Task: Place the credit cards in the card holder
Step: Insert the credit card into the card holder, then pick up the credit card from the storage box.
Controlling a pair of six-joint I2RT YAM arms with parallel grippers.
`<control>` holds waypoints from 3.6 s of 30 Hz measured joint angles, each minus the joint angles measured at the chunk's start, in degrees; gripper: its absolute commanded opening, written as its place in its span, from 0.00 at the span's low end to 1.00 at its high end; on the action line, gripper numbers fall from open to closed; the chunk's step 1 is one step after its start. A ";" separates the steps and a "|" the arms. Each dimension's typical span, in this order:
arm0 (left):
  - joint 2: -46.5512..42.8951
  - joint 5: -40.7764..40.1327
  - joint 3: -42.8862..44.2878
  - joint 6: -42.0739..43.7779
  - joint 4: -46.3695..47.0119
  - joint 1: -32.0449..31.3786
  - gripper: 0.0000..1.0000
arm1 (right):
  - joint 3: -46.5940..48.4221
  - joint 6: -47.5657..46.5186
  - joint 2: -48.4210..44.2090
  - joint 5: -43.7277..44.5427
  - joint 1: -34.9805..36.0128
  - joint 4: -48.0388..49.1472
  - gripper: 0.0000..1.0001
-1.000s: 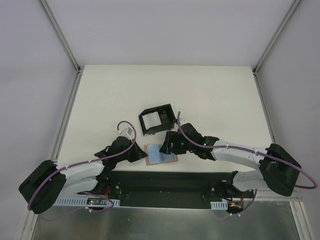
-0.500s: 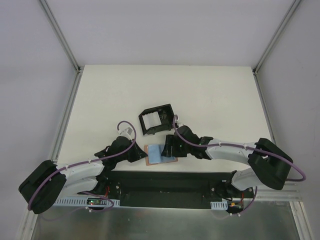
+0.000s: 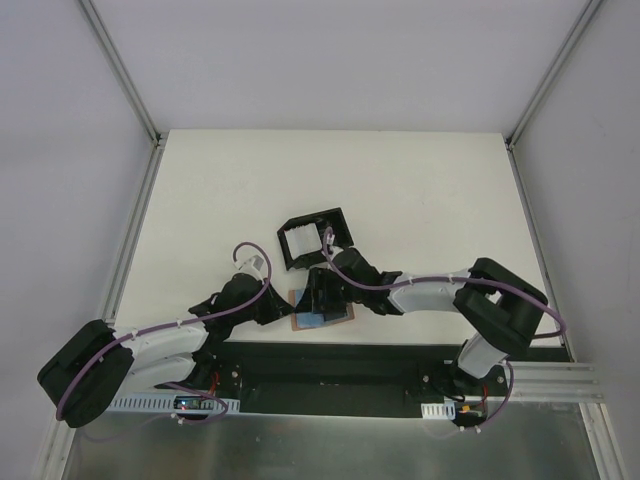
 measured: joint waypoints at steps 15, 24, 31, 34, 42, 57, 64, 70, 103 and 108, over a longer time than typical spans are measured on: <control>0.68 -0.31 -1.25 -2.45 2.91 0.00 0.00 | 0.13 1.73 1.88 -9.29 1.14 10.99 0.65; 0.66 -0.50 -1.55 -3.28 3.15 0.00 0.00 | -0.13 -2.62 -11.19 -1.64 1.16 1.60 0.68; 0.61 -0.46 -1.66 -3.19 3.34 0.00 0.00 | -3.96 -3.45 -17.86 8.81 -1.75 -8.76 0.68; 0.55 -0.46 -1.66 -3.02 3.34 0.00 0.00 | -6.01 -3.43 -16.94 9.92 -2.19 -11.98 0.68; 0.44 -0.42 -1.66 -2.19 3.32 0.00 0.00 | -5.81 -2.89 -12.59 9.70 -2.12 -12.83 0.68; 1.07 -0.46 -1.92 -2.43 4.46 0.00 0.00 | 1.36 -0.68 -1.31 -5.05 1.88 4.66 0.67; 3.15 -0.46 -2.25 -3.56 7.15 0.37 0.00 | 0.90 -2.82 -10.47 -6.36 2.93 4.94 0.68; 3.72 -0.44 -2.27 -3.63 8.00 0.37 0.00 | -1.95 -5.33 -20.59 1.49 -0.55 -3.26 0.64; -7.45 -1.95 -2.38 -1.44 -4.44 0.74 0.00 | 44.06 -25.73 16.76 2.29 -16.76 -35.17 0.82; -7.54 -1.95 -2.38 -1.18 -4.50 0.74 0.00 | 46.03 -25.57 20.98 0.26 -17.03 -35.50 0.83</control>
